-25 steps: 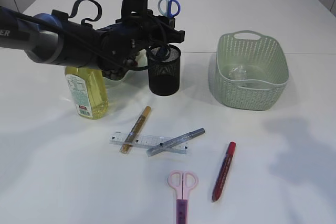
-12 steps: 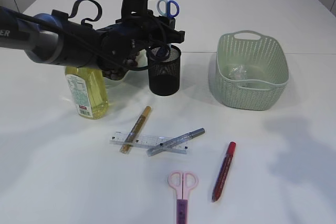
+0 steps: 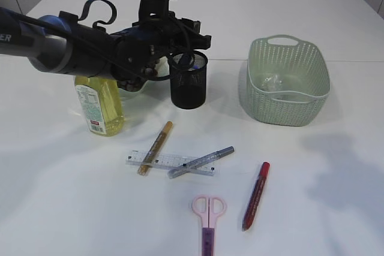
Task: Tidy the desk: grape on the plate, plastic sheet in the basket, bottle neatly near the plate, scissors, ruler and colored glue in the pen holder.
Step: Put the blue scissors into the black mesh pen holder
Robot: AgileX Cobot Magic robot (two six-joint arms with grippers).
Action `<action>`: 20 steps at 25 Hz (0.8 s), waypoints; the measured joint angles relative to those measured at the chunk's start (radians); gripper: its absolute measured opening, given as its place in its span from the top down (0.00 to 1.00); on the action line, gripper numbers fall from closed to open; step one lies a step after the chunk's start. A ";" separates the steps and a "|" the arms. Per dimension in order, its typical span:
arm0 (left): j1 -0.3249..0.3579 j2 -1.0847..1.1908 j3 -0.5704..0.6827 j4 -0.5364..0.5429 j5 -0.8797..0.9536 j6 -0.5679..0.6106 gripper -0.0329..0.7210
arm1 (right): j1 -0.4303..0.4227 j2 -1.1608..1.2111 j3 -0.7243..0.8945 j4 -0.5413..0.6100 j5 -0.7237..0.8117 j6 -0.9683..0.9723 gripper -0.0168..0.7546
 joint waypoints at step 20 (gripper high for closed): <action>0.000 -0.129 0.000 0.002 0.250 0.006 0.64 | 0.000 0.000 0.000 0.005 -0.004 0.000 0.30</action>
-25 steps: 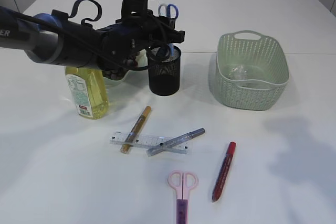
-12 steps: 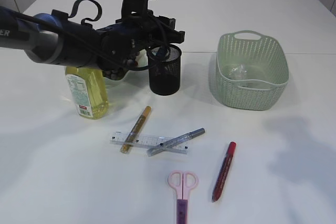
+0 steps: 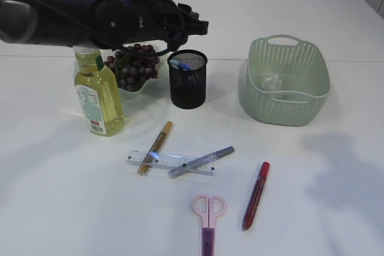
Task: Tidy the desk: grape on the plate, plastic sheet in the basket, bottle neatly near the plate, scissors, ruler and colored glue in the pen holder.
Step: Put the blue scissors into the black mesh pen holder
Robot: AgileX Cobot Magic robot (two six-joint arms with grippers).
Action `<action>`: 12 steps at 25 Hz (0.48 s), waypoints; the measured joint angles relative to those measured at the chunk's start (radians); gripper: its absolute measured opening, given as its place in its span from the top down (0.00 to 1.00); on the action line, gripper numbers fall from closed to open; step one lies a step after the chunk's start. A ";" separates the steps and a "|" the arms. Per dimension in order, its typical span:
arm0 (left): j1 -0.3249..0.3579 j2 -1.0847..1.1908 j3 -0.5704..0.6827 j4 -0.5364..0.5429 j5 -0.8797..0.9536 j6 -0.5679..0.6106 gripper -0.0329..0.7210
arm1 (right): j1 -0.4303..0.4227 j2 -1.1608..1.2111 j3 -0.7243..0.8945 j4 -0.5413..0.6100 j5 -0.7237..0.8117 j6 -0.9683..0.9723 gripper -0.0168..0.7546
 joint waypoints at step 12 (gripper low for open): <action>0.000 -0.237 0.000 -0.036 0.540 0.000 0.57 | 0.000 0.009 0.000 0.059 0.017 0.000 0.30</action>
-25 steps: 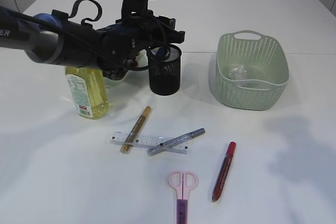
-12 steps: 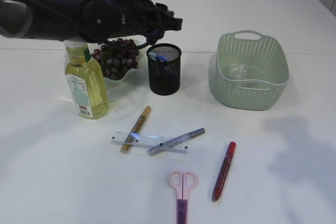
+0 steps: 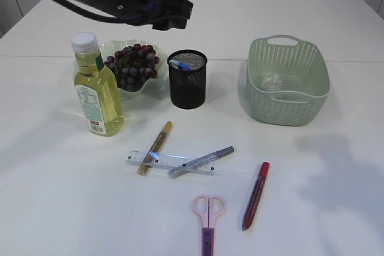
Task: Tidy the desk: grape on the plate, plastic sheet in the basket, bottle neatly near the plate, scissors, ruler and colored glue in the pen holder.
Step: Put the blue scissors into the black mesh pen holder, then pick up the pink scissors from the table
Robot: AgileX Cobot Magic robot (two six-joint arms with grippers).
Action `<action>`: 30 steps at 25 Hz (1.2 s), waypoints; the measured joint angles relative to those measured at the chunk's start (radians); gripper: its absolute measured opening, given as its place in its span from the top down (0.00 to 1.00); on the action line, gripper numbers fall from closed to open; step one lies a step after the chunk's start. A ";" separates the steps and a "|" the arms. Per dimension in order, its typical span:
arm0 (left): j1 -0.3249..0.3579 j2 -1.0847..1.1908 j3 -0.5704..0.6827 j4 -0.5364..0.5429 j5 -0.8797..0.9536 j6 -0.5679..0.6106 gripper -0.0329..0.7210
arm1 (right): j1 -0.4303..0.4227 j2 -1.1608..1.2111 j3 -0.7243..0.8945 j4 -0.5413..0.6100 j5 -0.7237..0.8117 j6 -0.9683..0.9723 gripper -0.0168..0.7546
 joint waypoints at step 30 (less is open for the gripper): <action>0.000 -0.414 0.000 0.185 0.890 -0.184 0.44 | 0.302 -0.010 0.000 0.214 0.002 0.227 0.30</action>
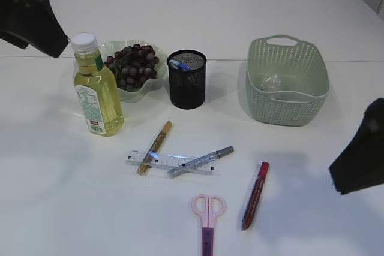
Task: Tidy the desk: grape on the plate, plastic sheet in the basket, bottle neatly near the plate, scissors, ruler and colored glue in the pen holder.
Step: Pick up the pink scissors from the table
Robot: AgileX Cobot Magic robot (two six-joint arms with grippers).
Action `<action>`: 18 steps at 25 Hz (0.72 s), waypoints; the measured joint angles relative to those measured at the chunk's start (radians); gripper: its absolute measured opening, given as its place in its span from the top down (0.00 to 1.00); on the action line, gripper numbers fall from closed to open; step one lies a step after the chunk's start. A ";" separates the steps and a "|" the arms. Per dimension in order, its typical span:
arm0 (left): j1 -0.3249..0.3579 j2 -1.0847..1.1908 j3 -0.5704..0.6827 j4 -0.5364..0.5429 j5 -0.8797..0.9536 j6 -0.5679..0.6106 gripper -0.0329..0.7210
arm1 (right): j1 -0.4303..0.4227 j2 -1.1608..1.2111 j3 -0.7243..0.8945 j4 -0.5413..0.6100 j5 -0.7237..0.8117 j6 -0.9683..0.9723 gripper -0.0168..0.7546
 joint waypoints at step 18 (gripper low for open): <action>0.000 -0.062 -0.002 0.000 0.005 0.002 0.44 | 0.194 0.223 0.000 -0.050 -0.170 0.226 0.31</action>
